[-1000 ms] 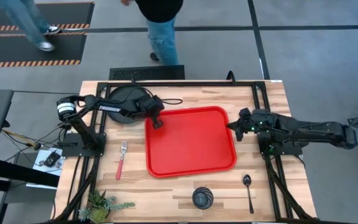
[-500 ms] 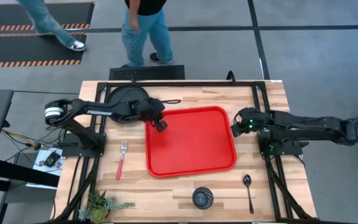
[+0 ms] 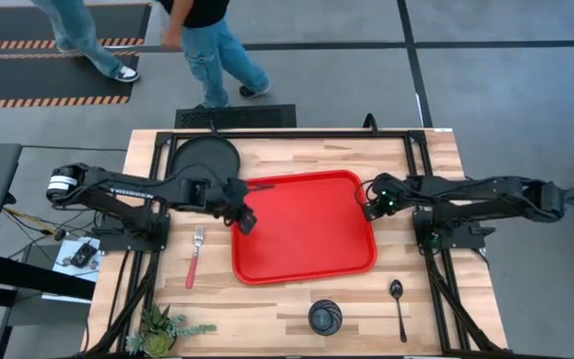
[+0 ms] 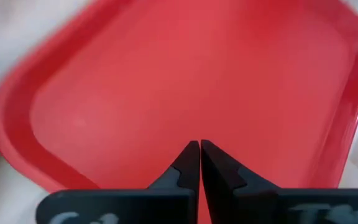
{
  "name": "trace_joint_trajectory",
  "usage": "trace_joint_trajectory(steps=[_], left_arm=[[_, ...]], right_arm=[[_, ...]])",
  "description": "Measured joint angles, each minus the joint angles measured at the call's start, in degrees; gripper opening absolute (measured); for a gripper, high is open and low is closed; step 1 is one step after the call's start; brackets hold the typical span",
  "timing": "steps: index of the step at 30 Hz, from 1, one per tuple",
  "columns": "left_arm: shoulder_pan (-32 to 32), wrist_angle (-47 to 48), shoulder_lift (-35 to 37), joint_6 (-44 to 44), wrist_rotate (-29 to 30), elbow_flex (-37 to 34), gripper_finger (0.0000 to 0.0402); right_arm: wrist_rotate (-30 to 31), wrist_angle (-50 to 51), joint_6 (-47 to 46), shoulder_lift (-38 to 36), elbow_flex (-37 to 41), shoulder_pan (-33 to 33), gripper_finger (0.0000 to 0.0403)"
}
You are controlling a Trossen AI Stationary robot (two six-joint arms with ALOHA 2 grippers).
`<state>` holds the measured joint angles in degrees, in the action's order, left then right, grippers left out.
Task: Pick and place plate/cup/fork/spoon on tray
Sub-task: Move the orange tray to the center of the table
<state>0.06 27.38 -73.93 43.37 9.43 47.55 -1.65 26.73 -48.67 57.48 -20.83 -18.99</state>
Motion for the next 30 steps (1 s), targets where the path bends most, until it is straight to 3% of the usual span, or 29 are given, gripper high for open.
trace_joint_trajectory(steps=[8,15,20,26,30], left_arm=[[-5.71,4.7,0.2,9.91,2.9,0.0,0.0],[-9.66,12.18,0.24,19.51,4.22,-0.04,0.0],[-10.97,10.77,0.24,22.0,4.68,-2.26,0.0],[-11.33,4.0,0.9,22.96,4.35,-5.47,0.0],[-11.33,4.57,2.25,22.97,5.81,-5.55,0.0]], right_arm=[[-3.42,-1.63,-2.65,-0.15,0.2,-0.3,0.0124],[-3.19,-2.26,-4.01,-1.83,-1.62,-0.19,0.0158],[-3.24,-2.51,-4.0,1.65,-1.62,-0.19,0.0173],[-4.68,-5.44,-4.0,5.67,-1.62,-0.16,0.0156],[-5.0,-5.75,-5.14,7.26,-1.72,-0.16,0.0133]])
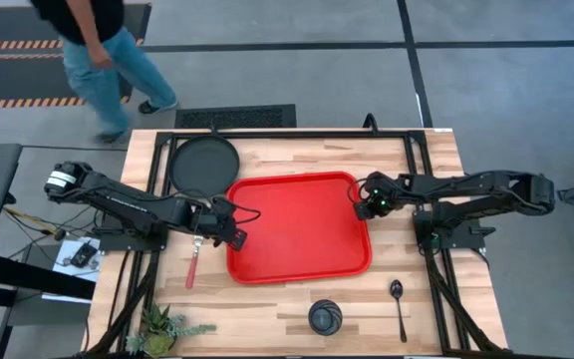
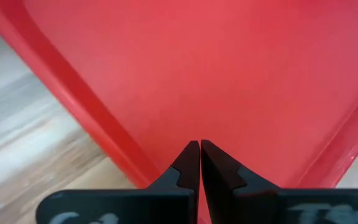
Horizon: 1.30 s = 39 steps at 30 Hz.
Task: Pick and place plate/cup/fork/spoon on tray
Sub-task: Move the orange tray to the center of the table
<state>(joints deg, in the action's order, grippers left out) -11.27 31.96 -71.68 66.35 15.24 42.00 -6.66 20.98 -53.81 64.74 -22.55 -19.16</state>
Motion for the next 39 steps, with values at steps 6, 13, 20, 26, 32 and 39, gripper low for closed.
trace_joint_trajectory(steps=[6,13,20,26,32,39], left_arm=[[0.0,2.29,3.83,0.89,2.92,0.02,0.0],[0.02,4.87,8.3,2.96,5.63,0.02,0.0],[0.02,6.6,10.38,3.39,6.97,0.04,0.0],[0.02,6.58,10.36,4.15,7.57,0.04,0.0],[0.02,6.57,10.36,3.94,7.74,0.04,0.0],[0.02,6.57,10.36,3.37,7.72,0.04,0.0]], right_arm=[[0.1,0.79,-3.51,0.06,-0.02,0.0,0.0088],[0.76,2.81,-9.34,-0.08,-0.08,0.02,0.0064],[3.22,4.34,-16.22,-0.08,-0.1,1.94,0.0063],[5.52,5.19,-23.8,-0.12,-0.11,5.18,0.0063],[7.26,7.89,-27.83,-1.18,-0.08,7.05,0.0062],[8.18,9.75,-21.52,-4.03,0.16,3.82,0.0062]])
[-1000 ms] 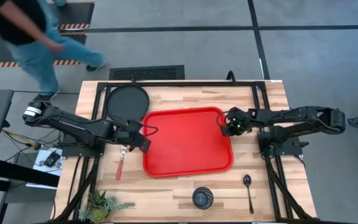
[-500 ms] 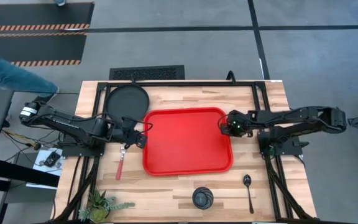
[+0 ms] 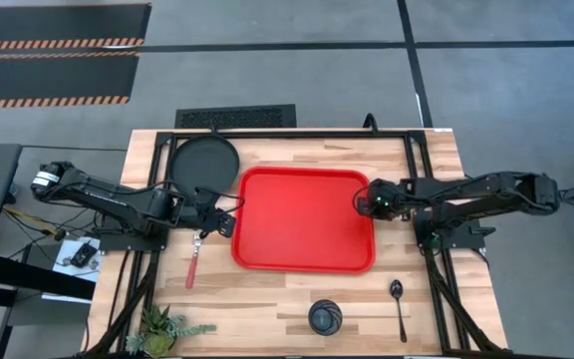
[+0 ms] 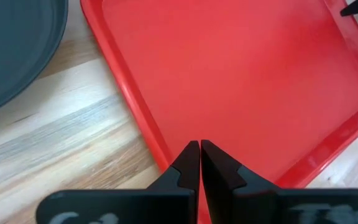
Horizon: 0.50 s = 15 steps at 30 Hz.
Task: Pick and place plate/cup/fork/spoon on tray
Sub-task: Move the orange tray to the center of the table
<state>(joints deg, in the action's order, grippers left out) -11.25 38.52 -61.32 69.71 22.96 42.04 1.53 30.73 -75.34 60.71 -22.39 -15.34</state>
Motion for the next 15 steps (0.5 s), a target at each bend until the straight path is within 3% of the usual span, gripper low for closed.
trace_joint_trajectory(steps=[8,15], left_arm=[[0.0,0.0,-0.02,-0.24,0.12,0.0,0.0],[0.0,-0.02,-0.02,-0.2,0.24,0.02,0.0]], right_arm=[[-3.53,-2.8,13.75,0.58,0.02,-5.07,0.0062],[-4.43,-2.89,12.97,0.55,0.02,-4.71,0.0062]])
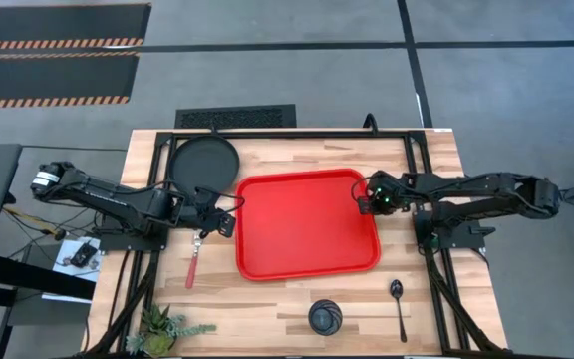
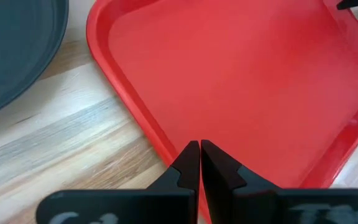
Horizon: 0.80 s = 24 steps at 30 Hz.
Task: Pick and place plate/cup/fork/spoon on tray
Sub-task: Move the orange tray to the center of the table
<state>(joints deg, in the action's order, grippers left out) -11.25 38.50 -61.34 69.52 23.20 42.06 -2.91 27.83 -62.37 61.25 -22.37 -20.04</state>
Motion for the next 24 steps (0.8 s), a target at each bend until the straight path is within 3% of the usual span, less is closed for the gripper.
trace_joint_trajectory(steps=[14,24], left_arm=[[0.0,0.0,0.0,0.0,-0.01,0.02,0.0],[0.0,0.13,0.0,-0.02,0.09,0.02,0.0]], right_arm=[[3.16,0.19,-12.04,-0.04,-0.07,5.33,0.0062],[3.33,-0.52,-12.41,-0.02,-0.07,5.8,0.0062]])
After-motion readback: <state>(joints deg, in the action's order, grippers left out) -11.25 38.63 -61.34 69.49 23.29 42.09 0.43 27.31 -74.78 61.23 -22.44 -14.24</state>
